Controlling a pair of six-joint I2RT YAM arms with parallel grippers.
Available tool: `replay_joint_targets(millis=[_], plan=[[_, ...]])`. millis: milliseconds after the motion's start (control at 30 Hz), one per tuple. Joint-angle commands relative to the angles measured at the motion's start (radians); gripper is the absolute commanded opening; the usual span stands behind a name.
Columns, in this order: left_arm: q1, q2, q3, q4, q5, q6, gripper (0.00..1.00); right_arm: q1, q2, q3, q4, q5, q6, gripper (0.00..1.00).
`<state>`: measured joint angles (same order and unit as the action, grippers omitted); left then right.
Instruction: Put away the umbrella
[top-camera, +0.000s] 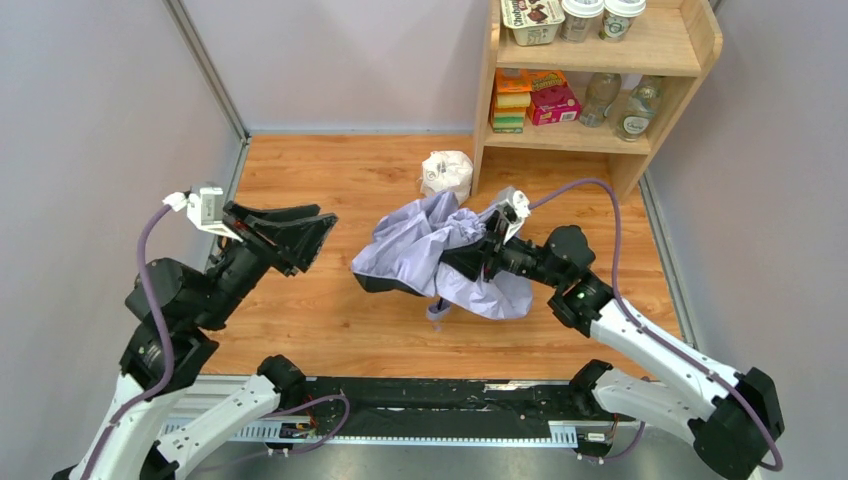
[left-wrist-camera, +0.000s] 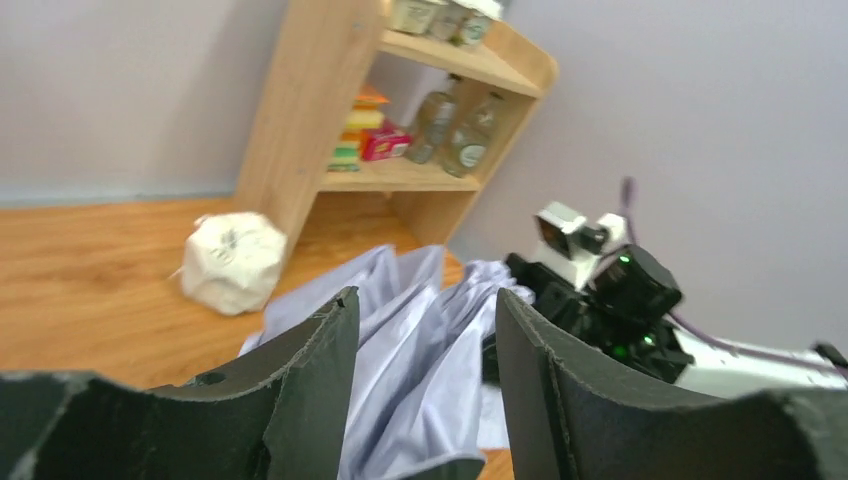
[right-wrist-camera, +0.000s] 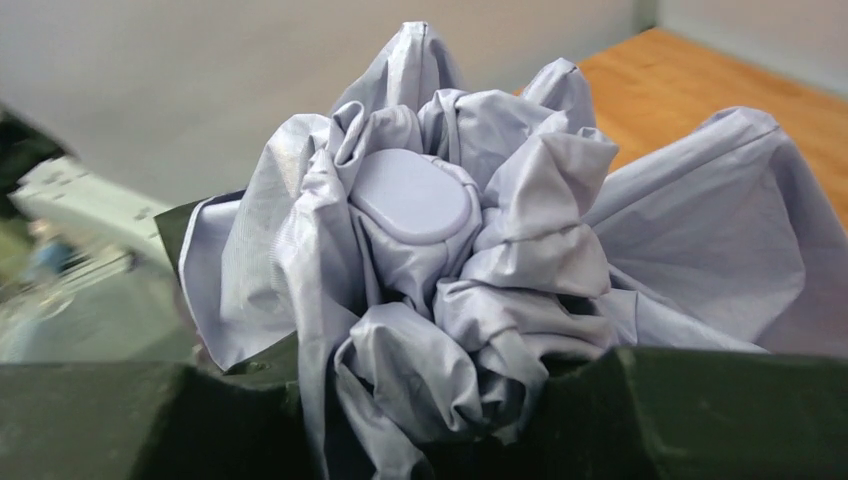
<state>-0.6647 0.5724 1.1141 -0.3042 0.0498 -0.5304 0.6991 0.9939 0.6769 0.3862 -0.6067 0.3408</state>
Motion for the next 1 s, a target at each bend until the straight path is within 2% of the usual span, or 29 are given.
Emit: replay_joint_targets(millis=[0,100,200,333,500,633,667,700,733,767,800,900,967], plan=[[-0.003,0.023,0.038,-0.401,-0.216,-0.100,0.59,0.004,-0.103,0.001,-0.044,0.378,-0.157,0.00],[-0.003,0.029,-0.048,-0.392,-0.162,-0.216,0.68,0.005,-0.107,-0.008,0.002,0.421,-0.203,0.00],[-0.003,0.049,-0.134,-0.276,-0.082,-0.324,0.75,0.005,-0.103,-0.008,0.020,0.400,-0.241,0.00],[-0.003,0.110,-0.217,-0.086,0.028,-0.477,0.75,0.005,-0.103,0.004,-0.010,0.389,-0.282,0.00],[-0.001,0.185,-0.308,0.098,0.076,-0.670,0.75,0.007,-0.106,0.006,-0.027,0.360,-0.292,0.00],[0.001,0.292,-0.355,0.258,0.153,-0.738,0.75,0.016,-0.109,0.009,-0.040,0.354,-0.302,0.00],[0.005,0.311,-0.352,0.270,0.191,-0.734,0.69,0.016,-0.115,0.009,-0.040,0.352,-0.302,0.00],[0.016,0.335,-0.352,0.298,0.220,-0.727,0.50,0.016,-0.116,0.012,-0.049,0.355,-0.307,0.00],[0.025,0.343,-0.346,0.330,0.273,-0.715,0.36,0.016,-0.118,0.015,-0.058,0.370,-0.313,0.00],[0.054,0.345,-0.343,0.323,0.295,-0.706,0.10,0.016,-0.124,0.015,-0.067,0.384,-0.315,0.00],[0.069,0.337,-0.329,0.310,0.335,-0.660,0.00,0.016,-0.129,0.012,-0.070,0.393,-0.322,0.00],[0.137,0.214,-0.295,0.128,0.296,-0.510,0.00,0.014,-0.147,-0.002,-0.069,0.413,-0.309,0.00],[0.168,0.108,-0.293,0.103,0.254,-0.404,0.00,0.014,-0.150,-0.008,-0.076,0.410,-0.289,0.00]])
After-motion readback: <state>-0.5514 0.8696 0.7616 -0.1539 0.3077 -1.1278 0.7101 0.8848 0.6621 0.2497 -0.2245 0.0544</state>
